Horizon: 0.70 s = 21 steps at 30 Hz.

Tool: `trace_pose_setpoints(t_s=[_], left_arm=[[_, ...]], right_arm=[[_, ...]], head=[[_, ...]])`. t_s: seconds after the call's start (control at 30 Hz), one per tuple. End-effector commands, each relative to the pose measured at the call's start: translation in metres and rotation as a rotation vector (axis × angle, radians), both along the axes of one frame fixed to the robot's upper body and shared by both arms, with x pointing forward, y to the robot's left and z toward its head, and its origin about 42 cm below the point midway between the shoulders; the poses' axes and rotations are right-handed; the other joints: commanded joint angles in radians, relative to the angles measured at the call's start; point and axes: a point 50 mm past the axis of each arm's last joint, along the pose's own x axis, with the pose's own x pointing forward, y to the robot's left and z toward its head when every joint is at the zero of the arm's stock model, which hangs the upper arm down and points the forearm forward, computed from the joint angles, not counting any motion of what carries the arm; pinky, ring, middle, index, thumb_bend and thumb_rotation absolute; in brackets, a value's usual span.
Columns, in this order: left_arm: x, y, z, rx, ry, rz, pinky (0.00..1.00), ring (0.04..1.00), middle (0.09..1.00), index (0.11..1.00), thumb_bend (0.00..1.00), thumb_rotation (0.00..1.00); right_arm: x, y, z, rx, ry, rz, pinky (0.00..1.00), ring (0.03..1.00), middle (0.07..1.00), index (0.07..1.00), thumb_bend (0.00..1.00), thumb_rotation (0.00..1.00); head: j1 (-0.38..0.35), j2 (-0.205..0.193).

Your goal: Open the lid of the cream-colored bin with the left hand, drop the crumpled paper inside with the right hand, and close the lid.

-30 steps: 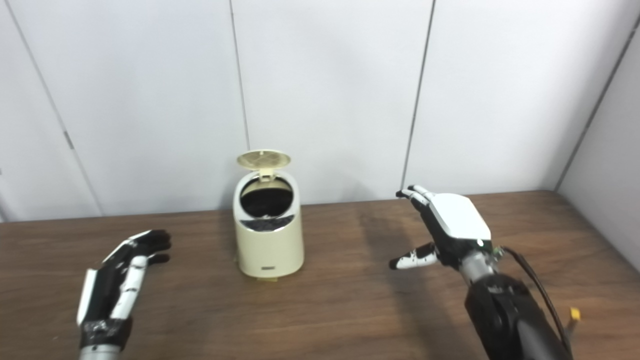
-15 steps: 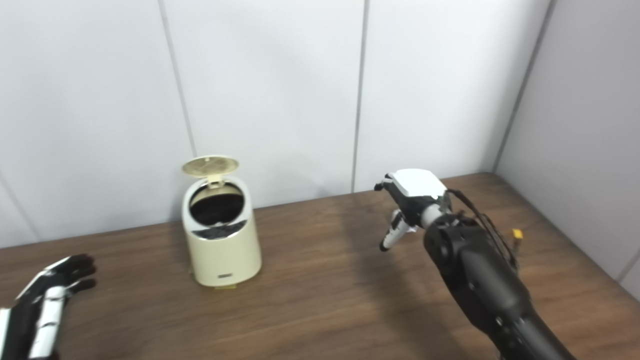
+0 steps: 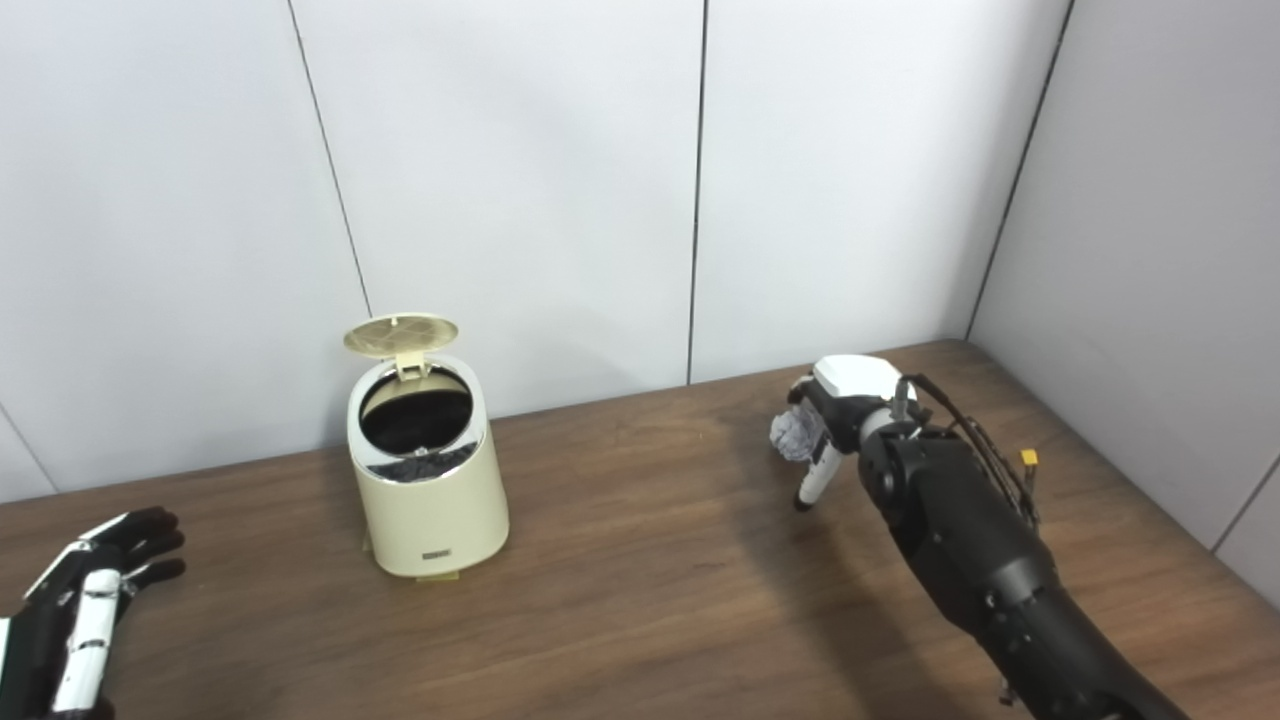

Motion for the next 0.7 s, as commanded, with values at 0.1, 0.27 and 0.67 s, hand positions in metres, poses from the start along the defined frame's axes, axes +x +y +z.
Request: trace_pose_setpoints(t_s=[0.1, 0.27, 0.67], left_arm=[[0.007, -0.001, 0.024, 0.01, -0.085, 0.0, 0.67, 0.727, 0.734, 0.723, 0.27, 0.73], [0.007, -0.001, 0.023, 0.01, -0.082, 0.0, 0.67, 0.727, 0.736, 0.725, 0.26, 0.73], [0.004, -0.002, 0.026, 0.011, -0.09, -0.001, 0.65, 0.715, 0.73, 0.718, 0.27, 0.72]], right_arm=[[0.016, -0.006, 0.039, -0.036, -0.118, -0.009, 0.68, 0.901, 0.957, 0.817, 0.97, 0.18], [0.018, -0.007, 0.038, -0.034, -0.124, -0.012, 0.64, 0.856, 0.948, 0.815, 0.96, 0.16], [0.036, -0.002, 0.037, -0.016, -0.131, 0.07, 0.58, 0.797, 0.922, 0.839, 0.91, 0.08]], head=[[-0.002, 0.002], [-0.002, 0.002], [0.002, 0.002]])
